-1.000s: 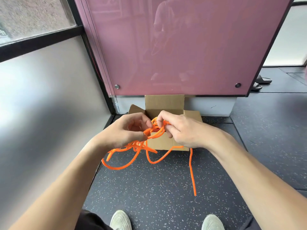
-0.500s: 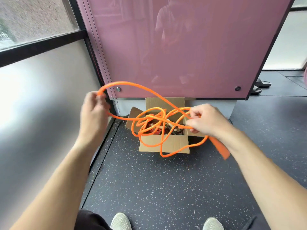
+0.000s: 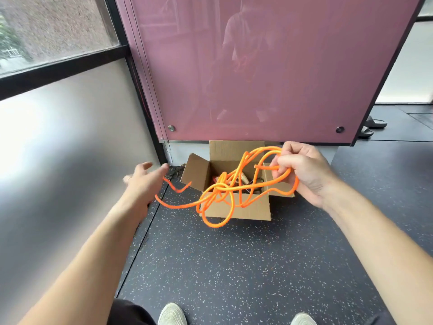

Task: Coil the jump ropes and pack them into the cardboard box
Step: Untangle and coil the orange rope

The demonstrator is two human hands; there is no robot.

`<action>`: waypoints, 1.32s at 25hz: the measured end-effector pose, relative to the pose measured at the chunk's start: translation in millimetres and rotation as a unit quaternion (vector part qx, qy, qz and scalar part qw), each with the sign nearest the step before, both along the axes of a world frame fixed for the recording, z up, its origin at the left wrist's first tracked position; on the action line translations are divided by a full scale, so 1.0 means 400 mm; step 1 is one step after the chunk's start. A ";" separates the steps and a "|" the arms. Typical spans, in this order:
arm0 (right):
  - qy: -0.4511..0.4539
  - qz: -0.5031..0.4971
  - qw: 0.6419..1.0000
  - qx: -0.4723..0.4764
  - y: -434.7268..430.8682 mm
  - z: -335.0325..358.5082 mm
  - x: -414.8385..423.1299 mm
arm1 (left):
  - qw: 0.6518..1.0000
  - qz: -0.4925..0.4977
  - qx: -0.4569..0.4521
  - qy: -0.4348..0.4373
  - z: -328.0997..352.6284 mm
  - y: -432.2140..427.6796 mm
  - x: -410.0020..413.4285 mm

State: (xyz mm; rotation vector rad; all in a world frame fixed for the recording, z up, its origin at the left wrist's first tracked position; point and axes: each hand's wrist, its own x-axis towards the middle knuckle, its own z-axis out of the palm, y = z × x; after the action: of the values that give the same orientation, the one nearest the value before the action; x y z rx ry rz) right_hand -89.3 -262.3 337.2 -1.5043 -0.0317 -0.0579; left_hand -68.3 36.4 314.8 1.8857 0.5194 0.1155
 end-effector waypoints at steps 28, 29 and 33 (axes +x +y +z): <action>-0.003 -0.163 0.851 -0.499 -0.013 -0.052 0.026 | 0.911 -0.049 -0.393 -0.118 0.027 -0.280 -0.058; -0.081 -0.185 0.817 -0.540 -0.011 -0.061 0.027 | 0.907 -0.043 -0.399 -0.124 0.028 -0.281 -0.057; -0.298 -0.051 0.830 -0.468 0.040 -0.046 -0.008 | 0.891 -0.010 -0.423 -0.161 0.036 -0.276 -0.062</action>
State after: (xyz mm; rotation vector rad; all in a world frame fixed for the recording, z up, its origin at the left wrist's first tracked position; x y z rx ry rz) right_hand -92.6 -246.2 319.0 -2.4168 -0.5561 -0.6859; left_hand -93.2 -74.1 329.2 0.9842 0.2491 0.1534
